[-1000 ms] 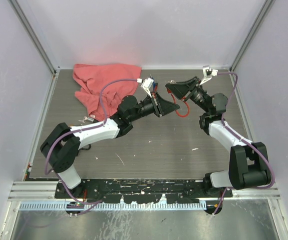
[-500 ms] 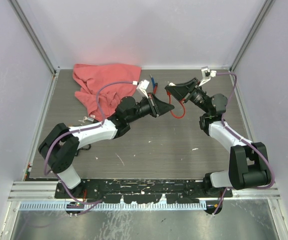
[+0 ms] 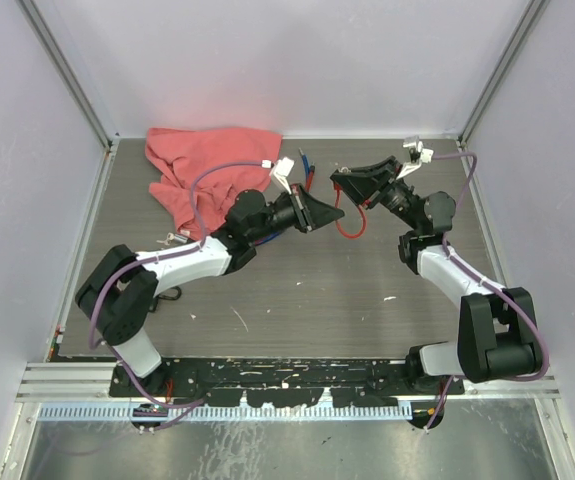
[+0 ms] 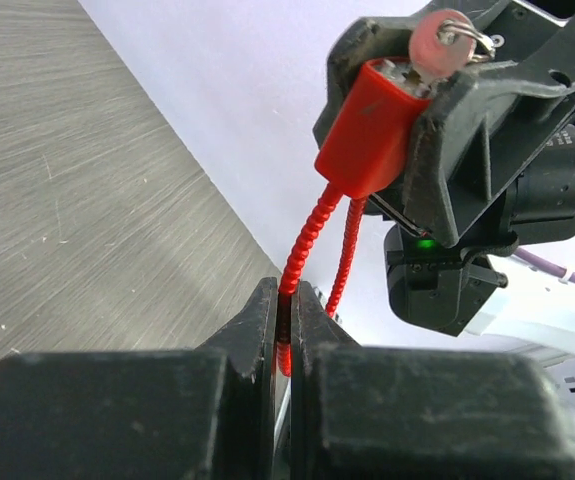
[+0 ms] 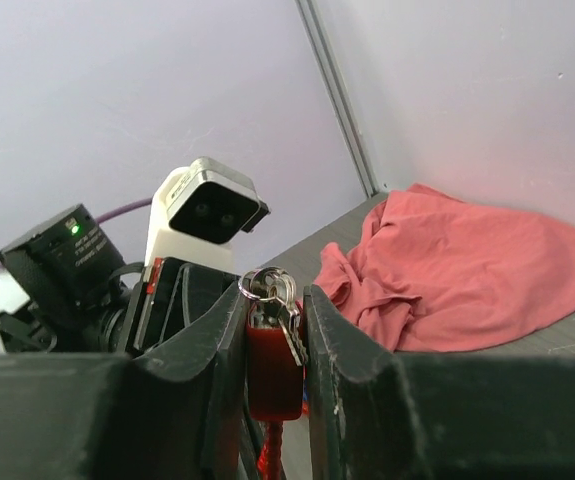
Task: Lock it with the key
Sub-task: Lock the lock.
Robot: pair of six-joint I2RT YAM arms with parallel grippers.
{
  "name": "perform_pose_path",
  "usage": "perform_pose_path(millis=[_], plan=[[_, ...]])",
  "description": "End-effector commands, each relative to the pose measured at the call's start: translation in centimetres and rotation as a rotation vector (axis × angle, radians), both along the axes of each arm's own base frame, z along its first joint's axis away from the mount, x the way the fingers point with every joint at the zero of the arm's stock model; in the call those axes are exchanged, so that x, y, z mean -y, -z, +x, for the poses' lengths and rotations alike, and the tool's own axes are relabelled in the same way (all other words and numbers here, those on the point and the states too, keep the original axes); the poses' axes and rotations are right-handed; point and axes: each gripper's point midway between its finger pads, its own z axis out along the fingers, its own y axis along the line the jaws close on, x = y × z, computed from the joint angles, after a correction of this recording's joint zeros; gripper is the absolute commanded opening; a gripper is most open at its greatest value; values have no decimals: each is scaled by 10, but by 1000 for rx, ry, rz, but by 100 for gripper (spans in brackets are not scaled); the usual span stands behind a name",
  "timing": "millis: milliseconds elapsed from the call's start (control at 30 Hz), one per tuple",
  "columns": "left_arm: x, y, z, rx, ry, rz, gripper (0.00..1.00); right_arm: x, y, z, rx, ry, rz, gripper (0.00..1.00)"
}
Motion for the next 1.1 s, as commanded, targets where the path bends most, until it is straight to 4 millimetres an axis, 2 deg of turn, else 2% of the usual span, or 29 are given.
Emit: perform_pose_path(millis=[0,133,300,367,633,1067], plan=[[-70,-156,15,374,-202,-344,0,-23,49,-44,-41,-267,-186,3],[-58,-121,2,448,-115,-137,0,-24,44,-50,-30,-319,-223,6],[-63,-93,-3,486,-116,-29,0,-23,43,-57,-22,-332,-276,12],[-63,-93,-5,499,-109,-24,0,-23,46,-60,-22,-347,-287,13],[-59,-96,-7,499,-84,-53,0,-22,55,-66,-31,-369,-315,29],[-60,-79,-15,505,-55,-27,0,-16,33,-72,-26,-407,-328,59]])
